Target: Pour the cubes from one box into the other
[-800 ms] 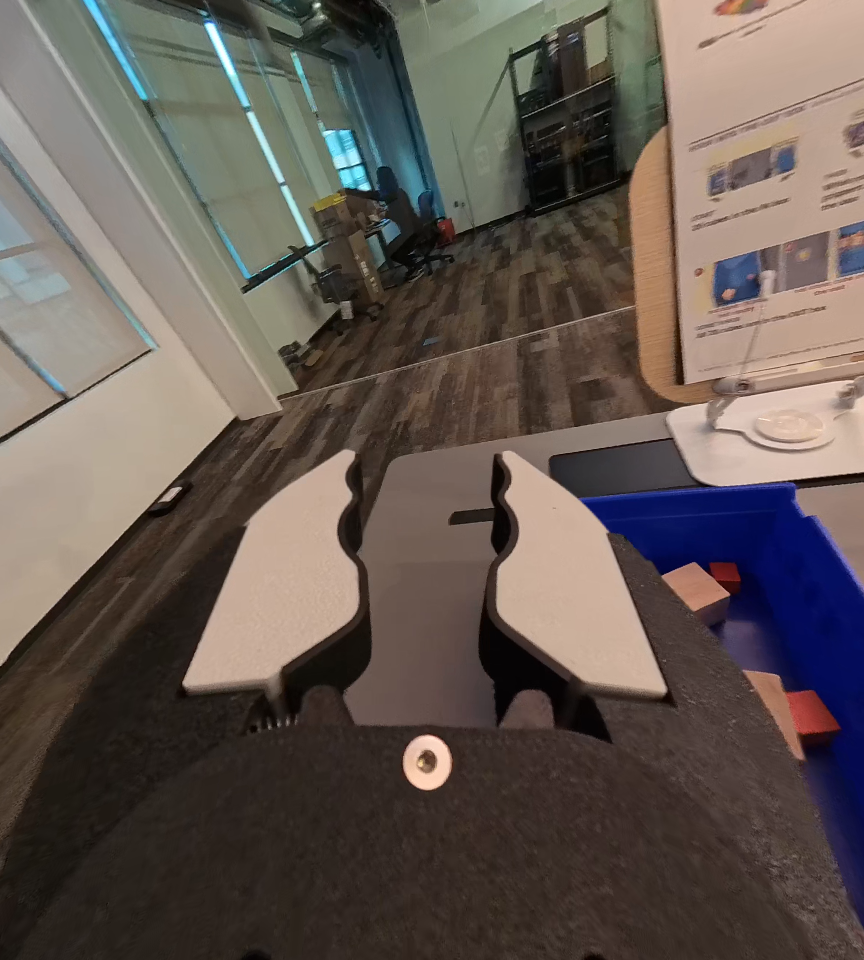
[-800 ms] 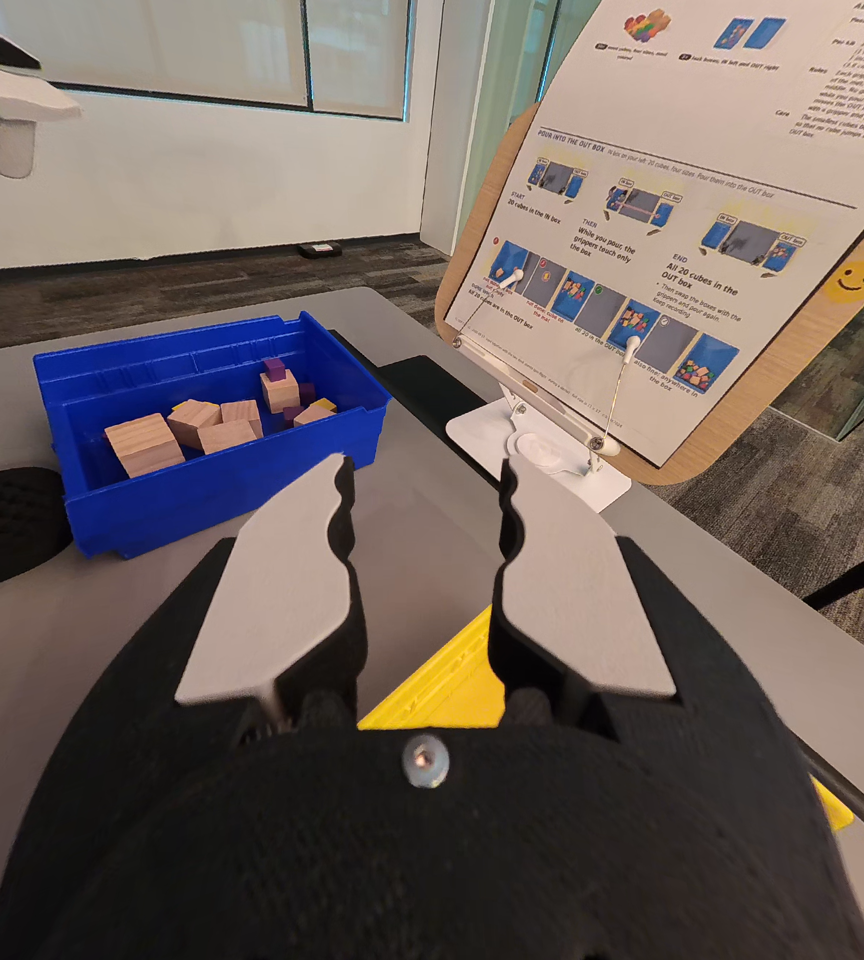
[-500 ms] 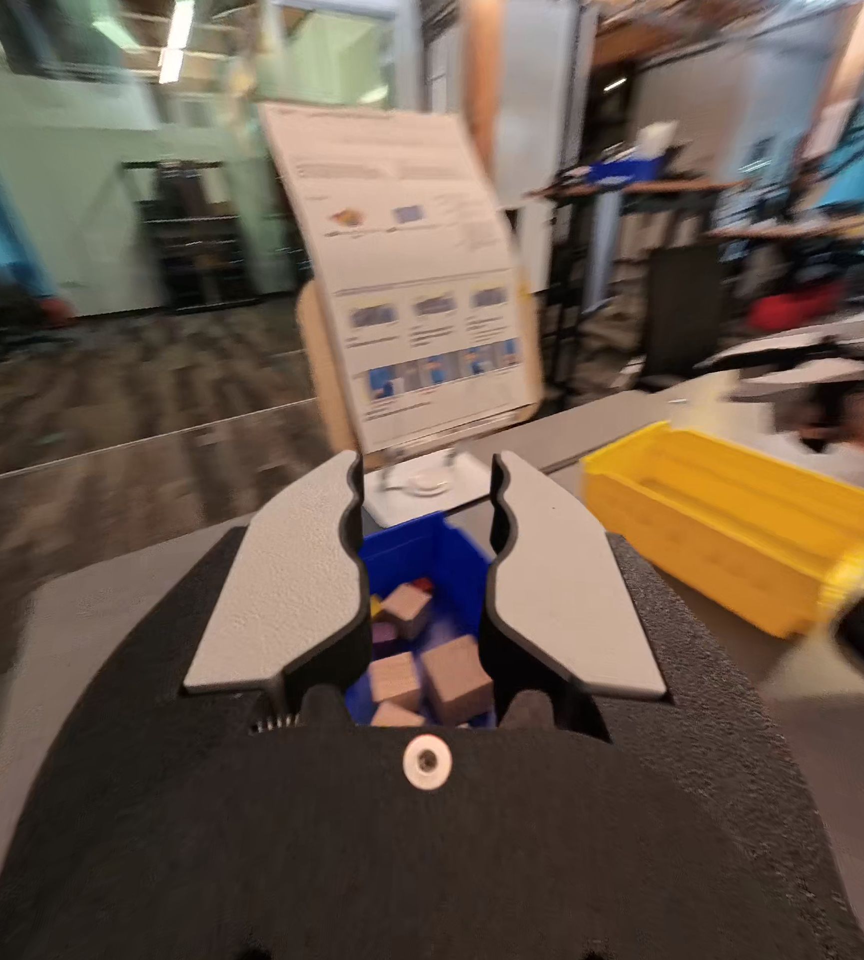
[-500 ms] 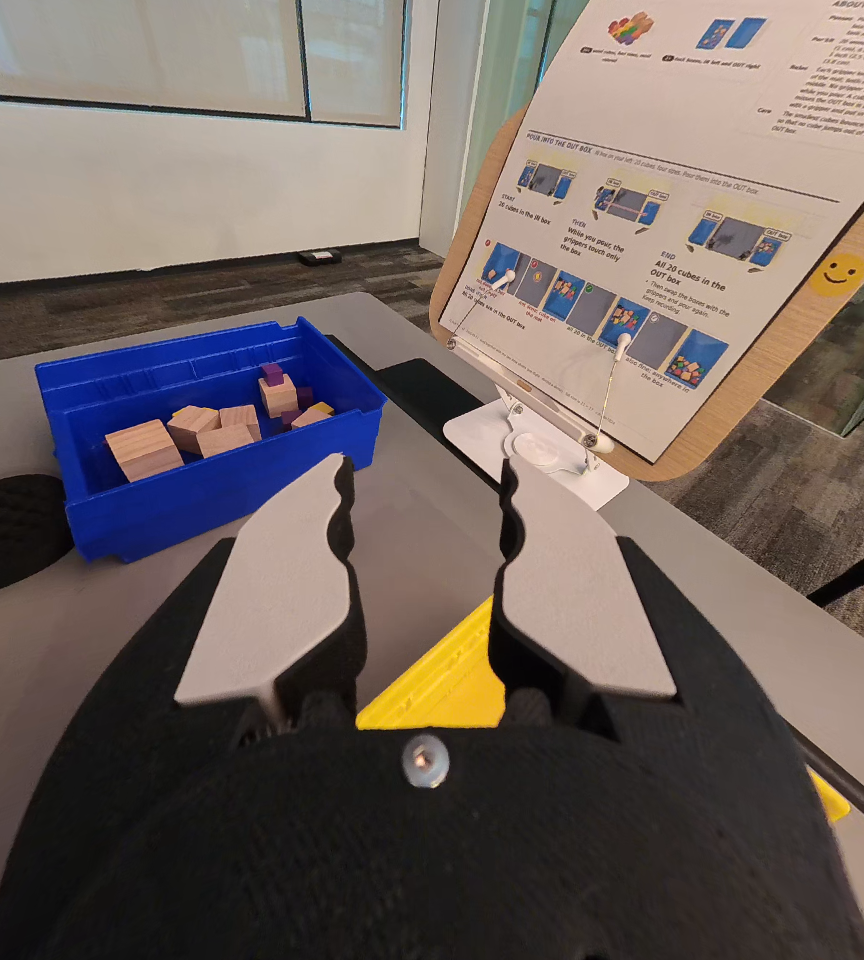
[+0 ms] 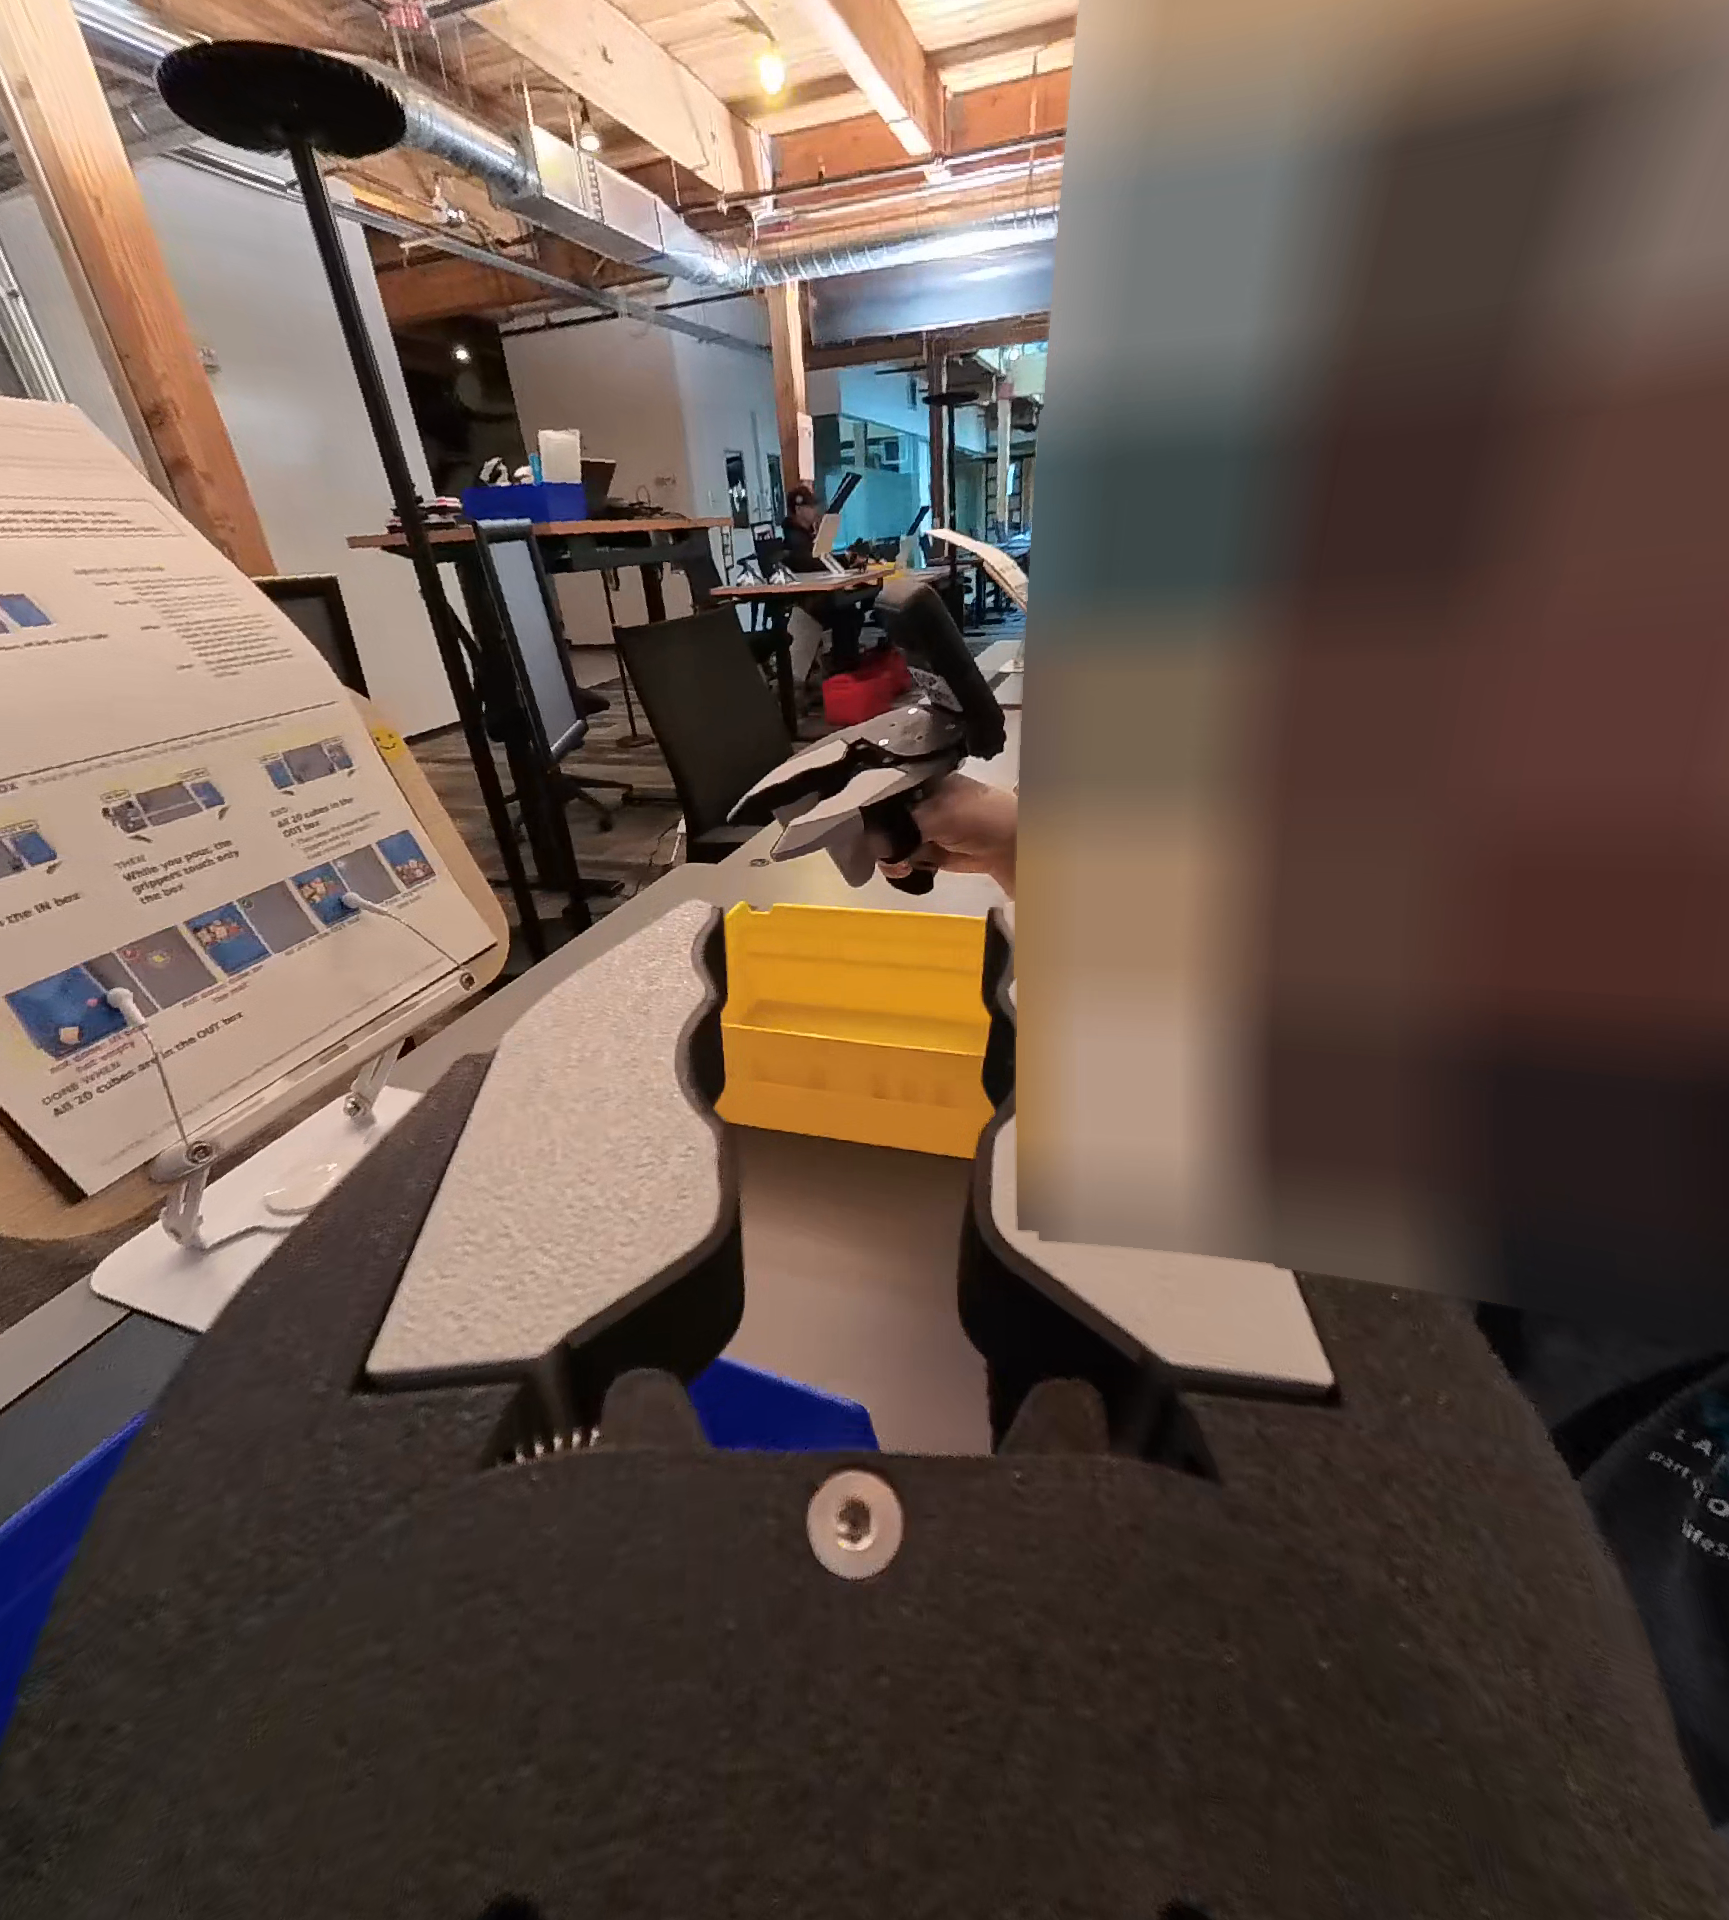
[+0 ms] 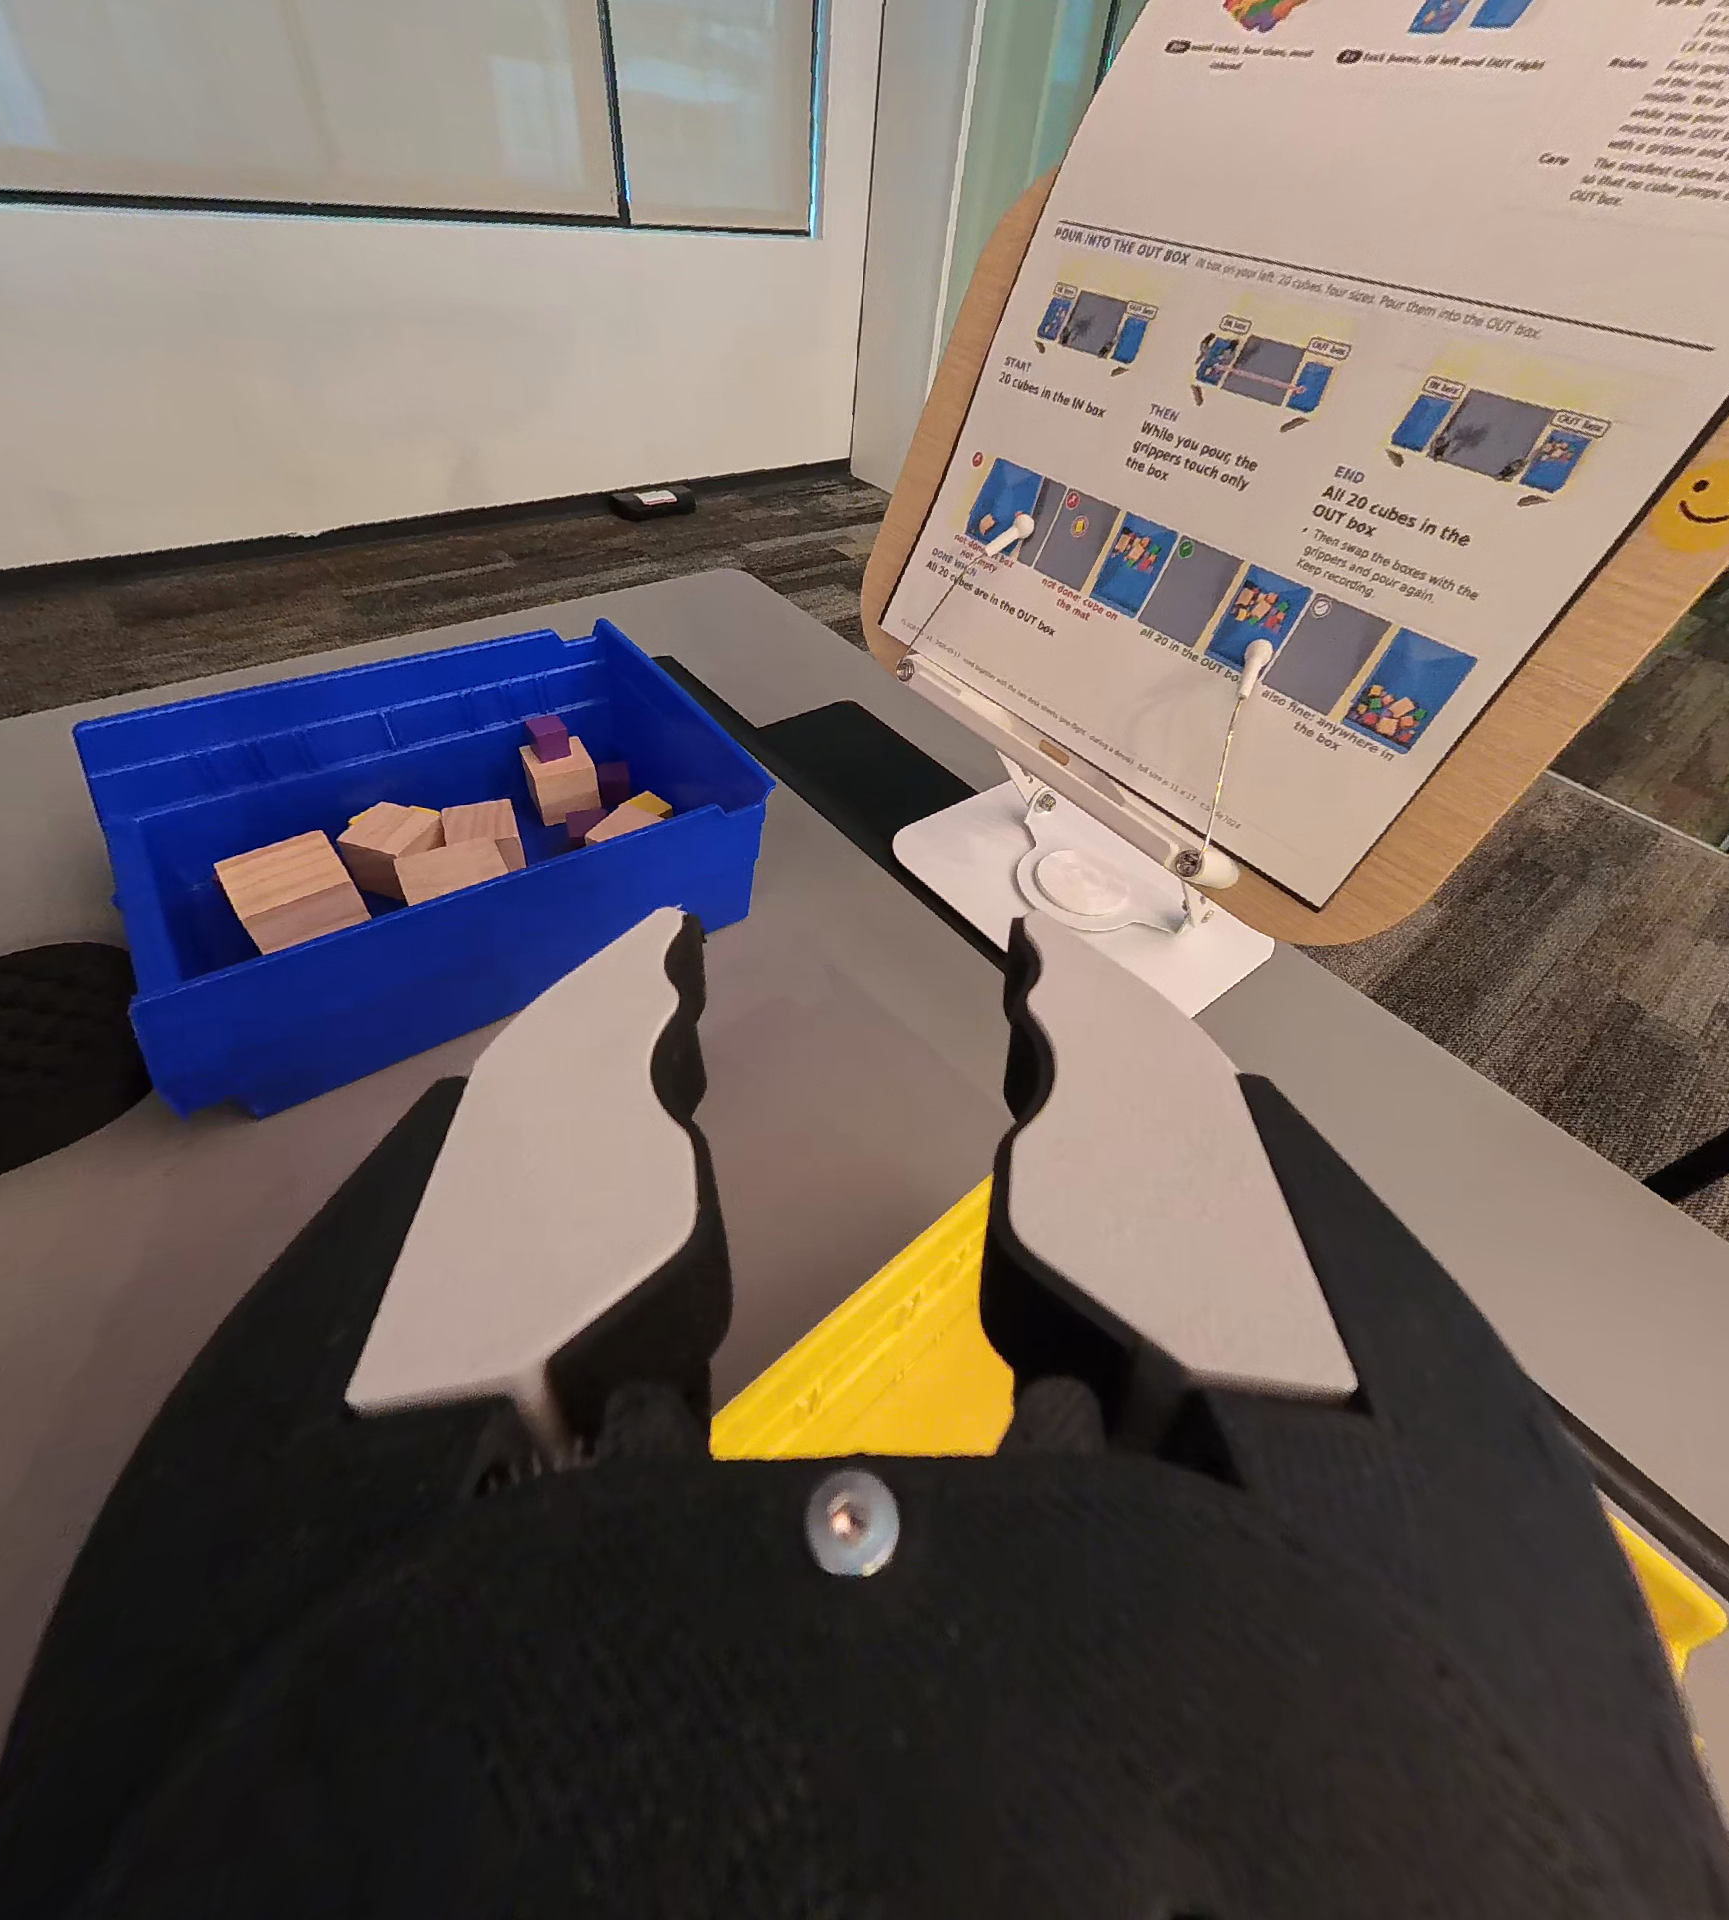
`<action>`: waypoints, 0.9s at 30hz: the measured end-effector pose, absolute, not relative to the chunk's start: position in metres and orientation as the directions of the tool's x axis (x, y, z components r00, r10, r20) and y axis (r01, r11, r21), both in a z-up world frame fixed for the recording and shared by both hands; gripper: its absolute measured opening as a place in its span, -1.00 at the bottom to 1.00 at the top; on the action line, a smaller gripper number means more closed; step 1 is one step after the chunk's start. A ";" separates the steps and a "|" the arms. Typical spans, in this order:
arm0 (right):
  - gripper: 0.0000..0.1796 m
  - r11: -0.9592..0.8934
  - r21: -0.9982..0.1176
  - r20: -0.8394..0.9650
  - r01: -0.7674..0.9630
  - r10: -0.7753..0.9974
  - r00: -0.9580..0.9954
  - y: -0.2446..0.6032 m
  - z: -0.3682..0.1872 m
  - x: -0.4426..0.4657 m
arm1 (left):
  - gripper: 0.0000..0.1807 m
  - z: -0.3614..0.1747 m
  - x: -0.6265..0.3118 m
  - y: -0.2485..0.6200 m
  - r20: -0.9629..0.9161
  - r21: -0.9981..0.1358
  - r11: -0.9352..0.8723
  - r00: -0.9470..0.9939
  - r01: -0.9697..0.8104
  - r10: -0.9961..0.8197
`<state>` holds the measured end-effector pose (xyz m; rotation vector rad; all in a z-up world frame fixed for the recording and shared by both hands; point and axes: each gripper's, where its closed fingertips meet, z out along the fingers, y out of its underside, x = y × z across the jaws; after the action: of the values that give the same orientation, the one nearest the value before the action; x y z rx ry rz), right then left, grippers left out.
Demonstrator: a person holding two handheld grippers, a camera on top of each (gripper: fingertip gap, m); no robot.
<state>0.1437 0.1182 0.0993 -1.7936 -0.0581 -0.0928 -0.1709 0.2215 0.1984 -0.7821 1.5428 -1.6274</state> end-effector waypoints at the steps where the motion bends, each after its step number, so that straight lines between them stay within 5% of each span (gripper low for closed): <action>1: -0.38 -0.223 -0.971 0.094 0.089 -0.011 0.996 0.118 0.099 0.144 | -0.48 0.198 -0.171 0.221 -0.064 -0.995 0.010 -0.532 0.103 -0.844; 19: -0.37 -0.232 -0.968 0.098 0.097 0.010 0.995 0.124 0.099 0.133 | -0.48 0.194 -0.170 0.226 -0.038 -0.997 -0.003 -0.526 0.077 -0.850; 24: -0.38 -0.185 -0.981 0.037 0.065 0.150 0.988 0.138 0.107 0.079 | -0.48 0.137 -0.146 0.329 -0.030 -0.973 0.024 0.019 -0.229 -0.999; 27: -0.37 -0.260 -0.966 -0.026 0.014 0.152 0.988 0.162 0.092 0.056 | -0.49 0.088 -0.165 0.408 -0.118 -0.879 -0.084 0.385 -0.469 -0.915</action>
<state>0.0555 0.1621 0.0917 -1.8308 -0.1214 0.1316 -0.1652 0.4081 0.0876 -1.7110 1.2269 -0.6002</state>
